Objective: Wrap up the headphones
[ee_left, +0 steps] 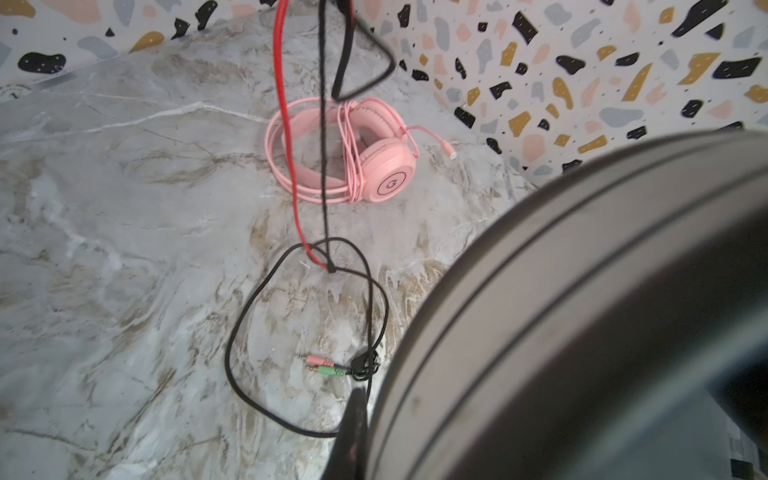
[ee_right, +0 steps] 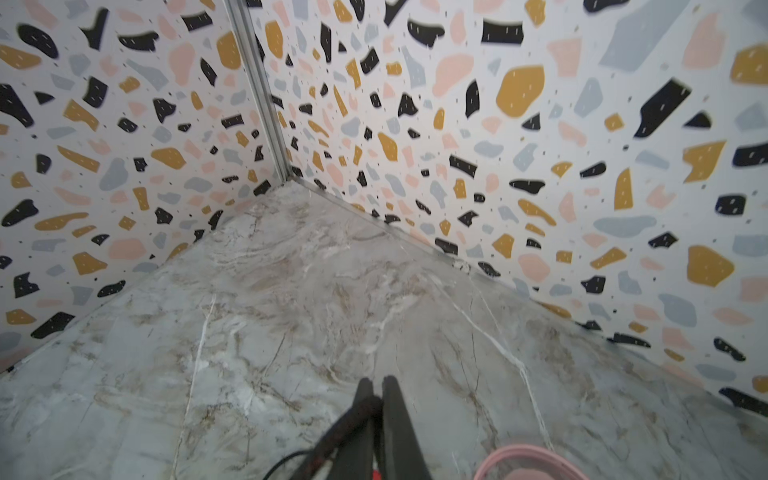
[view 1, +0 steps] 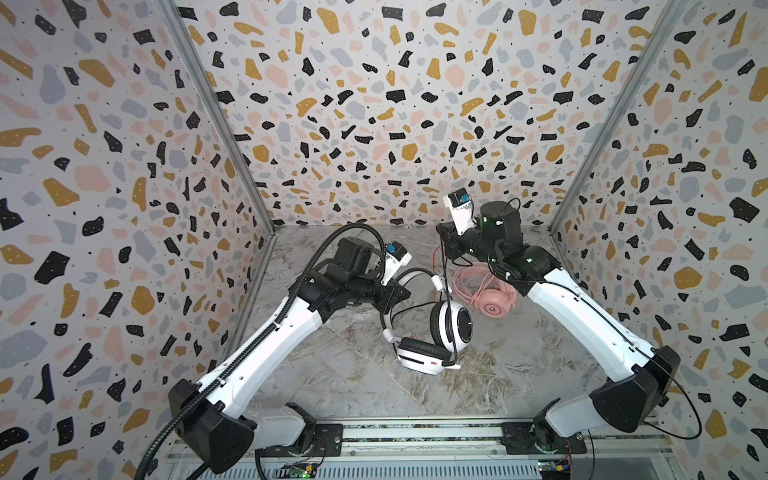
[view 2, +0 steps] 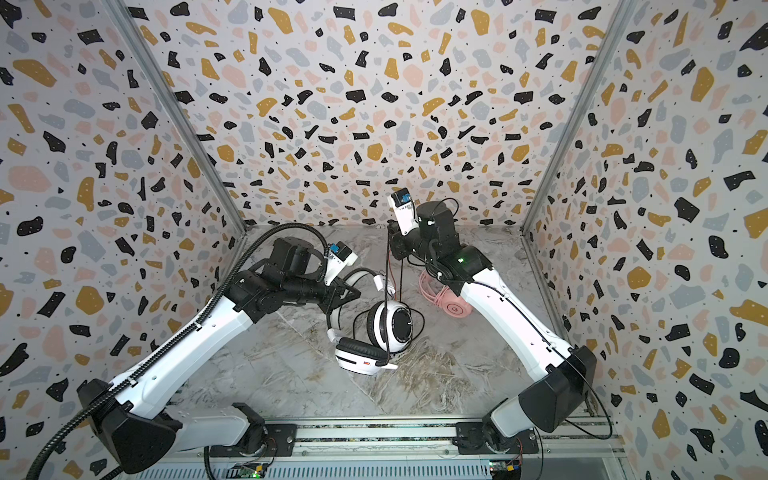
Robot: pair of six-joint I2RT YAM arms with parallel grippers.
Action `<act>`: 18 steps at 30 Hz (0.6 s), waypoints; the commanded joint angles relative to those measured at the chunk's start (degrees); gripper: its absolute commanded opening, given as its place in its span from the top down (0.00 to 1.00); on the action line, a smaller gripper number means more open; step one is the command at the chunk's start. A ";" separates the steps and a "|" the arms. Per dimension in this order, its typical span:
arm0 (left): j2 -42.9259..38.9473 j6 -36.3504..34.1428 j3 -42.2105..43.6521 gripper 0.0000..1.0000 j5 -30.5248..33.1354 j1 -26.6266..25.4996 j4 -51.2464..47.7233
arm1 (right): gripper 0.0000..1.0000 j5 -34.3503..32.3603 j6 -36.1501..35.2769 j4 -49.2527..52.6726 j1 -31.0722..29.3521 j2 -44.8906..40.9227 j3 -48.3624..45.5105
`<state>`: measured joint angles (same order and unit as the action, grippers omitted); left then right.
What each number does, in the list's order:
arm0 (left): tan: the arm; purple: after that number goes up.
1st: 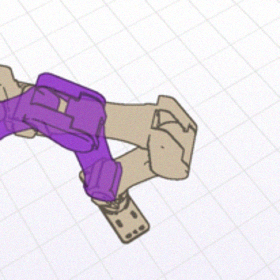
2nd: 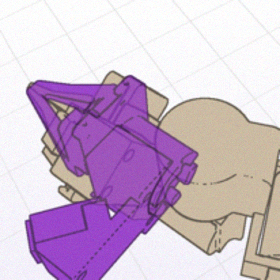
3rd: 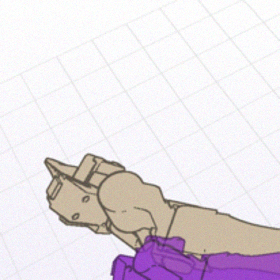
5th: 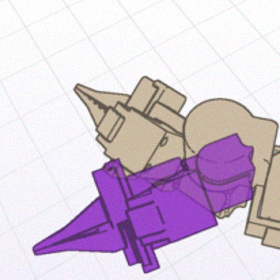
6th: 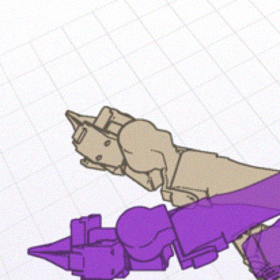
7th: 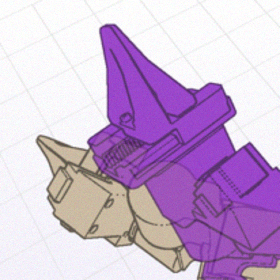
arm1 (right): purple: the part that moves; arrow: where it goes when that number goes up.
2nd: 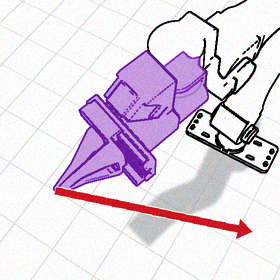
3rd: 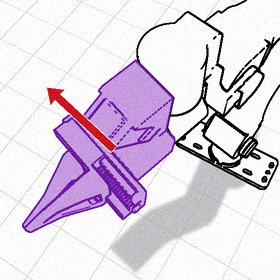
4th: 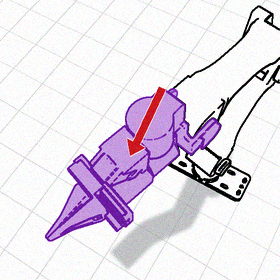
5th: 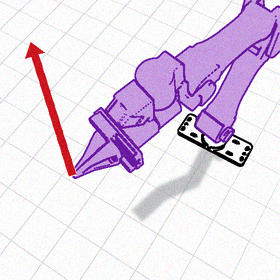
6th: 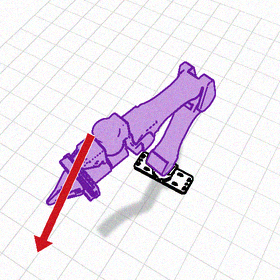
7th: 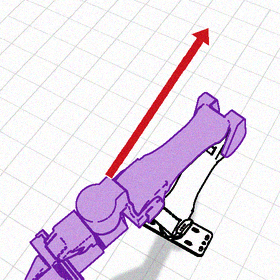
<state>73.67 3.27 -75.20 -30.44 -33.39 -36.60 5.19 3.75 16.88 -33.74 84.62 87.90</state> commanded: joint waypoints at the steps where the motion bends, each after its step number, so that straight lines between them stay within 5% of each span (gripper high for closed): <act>1: -1.64 2.02 0.34 1.00 -10.64 -0.29 6.36 | 0.99 2.89 2.89 -4.09 1.83 -3.15 -3.71; 8: -3.76 11.38 1.44 1.00 -19.26 1.86 18.16 | 0.93 11.66 5.48 -8.86 3.98 -6.21 -12.97; 13: -3.99 11.48 -1.61 1.00 -18.53 3.72 16.16 | 0.66 16.82 7.04 -11.59 6.92 -8.01 -18.13; 18: -4.19 16.30 -1.20 1.00 -19.15 7.71 19.50 | 0.50 20.71 8.70 -14.16 10.88 -10.36 -22.89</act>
<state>70.59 14.24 -74.08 -45.93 -27.64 -23.00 21.96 10.70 6.13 -24.43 77.41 66.19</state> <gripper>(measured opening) 0.077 0.484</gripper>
